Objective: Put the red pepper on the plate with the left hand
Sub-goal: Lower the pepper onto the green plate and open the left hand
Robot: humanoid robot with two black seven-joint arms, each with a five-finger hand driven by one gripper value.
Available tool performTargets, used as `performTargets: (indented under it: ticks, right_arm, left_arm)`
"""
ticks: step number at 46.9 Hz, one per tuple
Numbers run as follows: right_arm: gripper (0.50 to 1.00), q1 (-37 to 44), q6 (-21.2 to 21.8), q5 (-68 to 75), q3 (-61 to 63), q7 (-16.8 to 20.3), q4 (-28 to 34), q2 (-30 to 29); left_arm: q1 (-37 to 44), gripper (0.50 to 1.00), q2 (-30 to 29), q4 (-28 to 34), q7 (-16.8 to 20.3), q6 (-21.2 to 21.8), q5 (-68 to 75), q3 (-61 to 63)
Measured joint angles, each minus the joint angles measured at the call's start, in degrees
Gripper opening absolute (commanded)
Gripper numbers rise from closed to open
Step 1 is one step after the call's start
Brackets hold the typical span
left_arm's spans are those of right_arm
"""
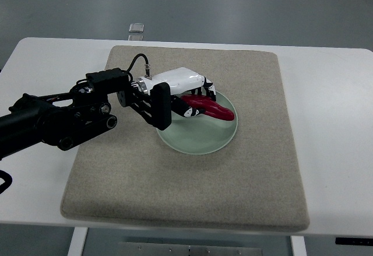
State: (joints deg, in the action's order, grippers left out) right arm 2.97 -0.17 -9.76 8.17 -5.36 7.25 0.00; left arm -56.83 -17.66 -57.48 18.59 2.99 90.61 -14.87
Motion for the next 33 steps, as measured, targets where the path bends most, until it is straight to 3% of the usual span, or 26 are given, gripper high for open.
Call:
performTargets:
  ticks: [14, 25, 33]
  right_arm:
    - [0.932, 0.0, 0.0, 0.0, 0.0, 0.0, 0.0, 0.0]
    - [0.932, 0.0, 0.0, 0.0, 0.0, 0.0, 0.0, 0.0]
    - [0.932, 0.0, 0.0, 0.0, 0.0, 0.0, 0.0, 0.0]
  left_arm:
    - [0.6, 0.5, 0.0, 0.0, 1.5, 1.0, -0.1, -0.4]
    - [0.6, 0.651, 0.0, 0.1, 2.3, 1.2, -0.8, -0.8]
    - [0.6, 0.709, 0.0, 0.2, 2.3, 2.0, -0.9, -0.9]
